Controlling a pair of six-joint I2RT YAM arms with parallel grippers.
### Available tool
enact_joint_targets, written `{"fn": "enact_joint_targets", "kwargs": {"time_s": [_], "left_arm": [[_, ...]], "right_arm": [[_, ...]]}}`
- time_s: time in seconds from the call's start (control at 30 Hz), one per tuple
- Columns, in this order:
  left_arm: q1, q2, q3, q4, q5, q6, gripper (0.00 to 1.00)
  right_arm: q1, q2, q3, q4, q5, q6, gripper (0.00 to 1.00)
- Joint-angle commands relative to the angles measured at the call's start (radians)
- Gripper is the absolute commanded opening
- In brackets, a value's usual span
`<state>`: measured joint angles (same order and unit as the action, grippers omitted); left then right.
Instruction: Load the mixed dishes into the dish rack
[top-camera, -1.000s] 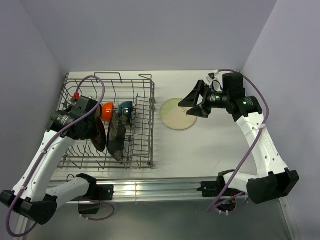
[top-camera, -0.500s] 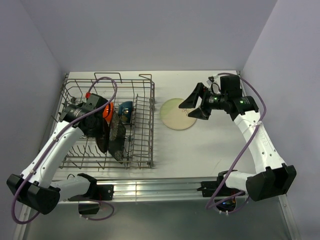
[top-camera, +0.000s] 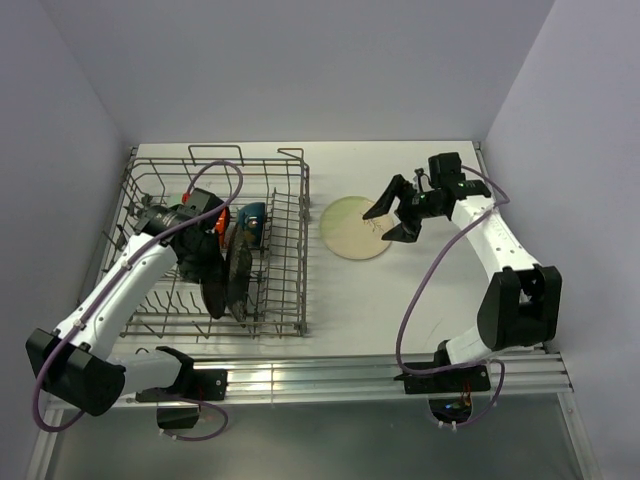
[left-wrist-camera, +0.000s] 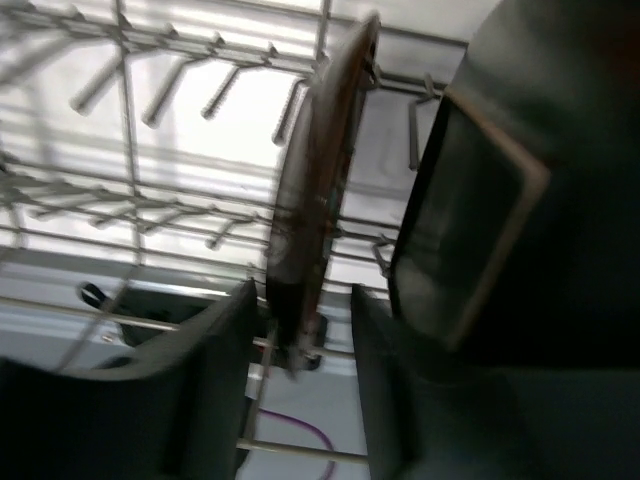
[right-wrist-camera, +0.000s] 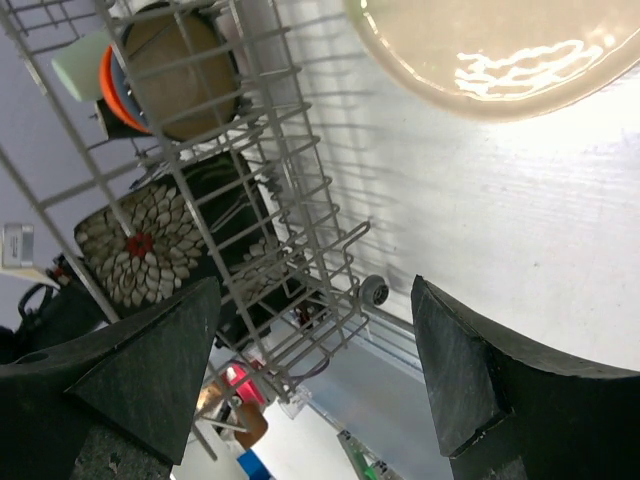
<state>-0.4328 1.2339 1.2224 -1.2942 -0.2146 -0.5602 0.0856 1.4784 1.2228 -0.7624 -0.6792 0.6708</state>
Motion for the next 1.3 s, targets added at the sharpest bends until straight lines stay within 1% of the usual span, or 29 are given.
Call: {"fn": "enact_joint_targets", "kwargs": {"time_s": [0.0, 0.07, 0.1, 0.13, 0.2, 0.23, 0.3, 0.37, 0.47, 0.57, 0.77, 0.93, 1.03, 1.17, 1.23, 1.27], "left_arm": [[-0.015, -0.028, -0.018, 0.021, 0.06, -0.067, 0.5], [-0.017, -0.043, -0.005, 0.013, 0.054, -0.072, 0.57], [-0.017, -0.044, 0.006, 0.007, 0.041, -0.075, 0.64], [-0.015, -0.045, 0.02, -0.002, 0.034, -0.076, 0.68], [-0.017, -0.047, 0.087, -0.027, 0.024, -0.087, 0.73], [-0.017, -0.048, 0.118, -0.036, 0.023, -0.101, 0.75], [-0.015, -0.044, 0.225, -0.065, 0.012, -0.116, 0.78], [-0.017, -0.033, 0.328, -0.08, 0.006, -0.13, 0.78], [-0.017, -0.016, 0.429, -0.08, 0.018, -0.145, 0.81], [-0.017, -0.002, 0.485, -0.074, 0.035, -0.158, 0.82], [-0.017, 0.009, 0.531, -0.007, 0.084, -0.121, 0.82], [-0.017, 0.024, 0.548, 0.041, 0.159, -0.098, 0.83], [-0.017, 0.022, 0.543, 0.07, 0.199, -0.096, 0.83], [-0.017, 0.029, 0.539, 0.113, 0.244, -0.098, 0.83], [-0.017, 0.039, 0.539, 0.136, 0.293, -0.098, 0.83], [-0.017, 0.045, 0.542, 0.148, 0.31, -0.098, 0.83]], "right_arm": [[-0.009, 0.043, 0.007, 0.055, 0.02, -0.014, 0.84], [-0.014, 0.071, 0.004, 0.064, 0.032, -0.016, 0.84], [-0.02, 0.1, 0.006, 0.064, 0.038, -0.02, 0.84], [-0.023, 0.112, 0.006, 0.069, 0.055, -0.019, 0.84], [-0.036, 0.155, 0.009, 0.077, 0.073, -0.023, 0.84], [-0.043, 0.167, 0.014, 0.077, 0.084, -0.025, 0.84], [-0.058, 0.204, 0.017, 0.08, 0.115, -0.028, 0.83], [-0.07, 0.226, 0.017, 0.083, 0.142, -0.027, 0.82], [-0.078, 0.246, -0.003, 0.109, 0.167, -0.027, 0.8], [-0.121, 0.287, -0.02, 0.129, 0.193, -0.028, 0.78], [-0.122, 0.417, -0.009, 0.173, 0.194, -0.002, 0.73], [-0.121, 0.471, 0.018, 0.164, 0.243, 0.0, 0.71], [-0.116, 0.514, 0.035, 0.166, 0.24, -0.005, 0.7], [-0.098, 0.556, 0.086, 0.147, 0.299, -0.01, 0.61], [-0.09, 0.565, 0.116, 0.131, 0.313, 0.001, 0.49], [-0.09, 0.58, 0.13, 0.115, 0.329, 0.006, 0.46]]}}
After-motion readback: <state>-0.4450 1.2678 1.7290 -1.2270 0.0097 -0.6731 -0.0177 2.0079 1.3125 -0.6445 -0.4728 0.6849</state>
